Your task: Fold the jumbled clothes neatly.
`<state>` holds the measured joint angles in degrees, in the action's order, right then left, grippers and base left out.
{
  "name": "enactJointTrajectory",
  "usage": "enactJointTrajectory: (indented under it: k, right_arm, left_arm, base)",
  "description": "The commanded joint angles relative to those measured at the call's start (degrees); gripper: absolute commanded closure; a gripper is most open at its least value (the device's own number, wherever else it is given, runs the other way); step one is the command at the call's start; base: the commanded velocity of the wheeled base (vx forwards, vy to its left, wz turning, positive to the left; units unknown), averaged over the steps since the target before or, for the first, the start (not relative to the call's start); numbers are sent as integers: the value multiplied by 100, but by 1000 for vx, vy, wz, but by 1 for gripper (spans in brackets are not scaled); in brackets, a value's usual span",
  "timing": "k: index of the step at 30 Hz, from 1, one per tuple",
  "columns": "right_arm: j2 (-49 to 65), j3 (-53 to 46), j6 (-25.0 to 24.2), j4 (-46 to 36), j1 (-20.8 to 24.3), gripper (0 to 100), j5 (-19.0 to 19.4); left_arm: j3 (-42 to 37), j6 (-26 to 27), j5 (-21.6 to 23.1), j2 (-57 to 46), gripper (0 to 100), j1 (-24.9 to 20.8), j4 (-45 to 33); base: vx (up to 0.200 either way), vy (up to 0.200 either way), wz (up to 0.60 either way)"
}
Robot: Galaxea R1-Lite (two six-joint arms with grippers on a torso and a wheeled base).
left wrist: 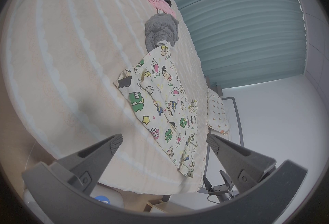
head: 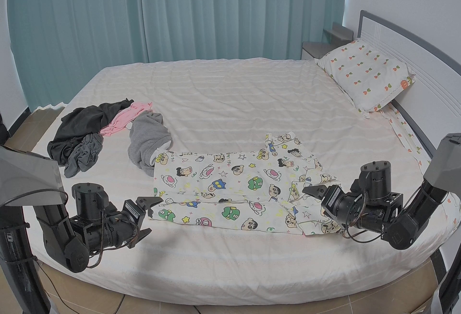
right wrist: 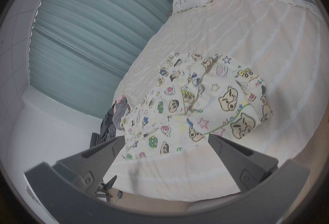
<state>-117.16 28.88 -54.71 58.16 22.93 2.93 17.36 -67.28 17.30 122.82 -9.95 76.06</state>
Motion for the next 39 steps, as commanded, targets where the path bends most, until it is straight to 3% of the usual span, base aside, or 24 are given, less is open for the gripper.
enactJointTrajectory:
  k: [1, 7, 17, 20, 21, 24, 29, 31, 39]
  right_arm:
    - [-43, -58, -13, 64, 54, 0, -3]
    - [-61, -58, -4, 196, 36, 0, -3]
    - [-122, -58, -4, 196, 45, 0, -3]
    - [-87, -58, -4, 196, 45, 0, -3]
    - [-87, -75, -4, 196, 54, 0, -11]
    - [-79, -111, 13, 204, 54, 0, -20]
    - [-79, -111, 13, 213, 36, 0, -29]
    - [-79, -119, 22, 248, 27, 0, -38]
    - [-114, -269, 39, 705, 10, 0, -46]
  left_arm:
    - [-22, 4, -42, -12, 0, -7, 6]
    - [-22, 31, -60, 5, 0, -16, 6]
    - [-84, 347, -78, 58, 0, -174, 6]
    - [154, 444, -394, 216, 0, -447, -56]
    - [558, 497, -956, 418, 0, -658, -240]
    - [1226, 927, -1457, 752, 0, -763, -1023]
    - [1999, 1085, -1616, 805, 0, -781, -2033]
    - [2597, 1165, -1818, 902, 0, -816, -2816]
    - [3072, 1481, -2090, 1033, 0, -1009, -3352]
  base:
    - [200, 0, 0]
    - [200, 0, 0]
    - [0, 0, 0]
    - [0, 0, 0]
    - [0, 0, 0]
    - [0, 0, 0]
    - [0, 0, 0]
    - [0, 0, 0]
    - [0, 0, 0]
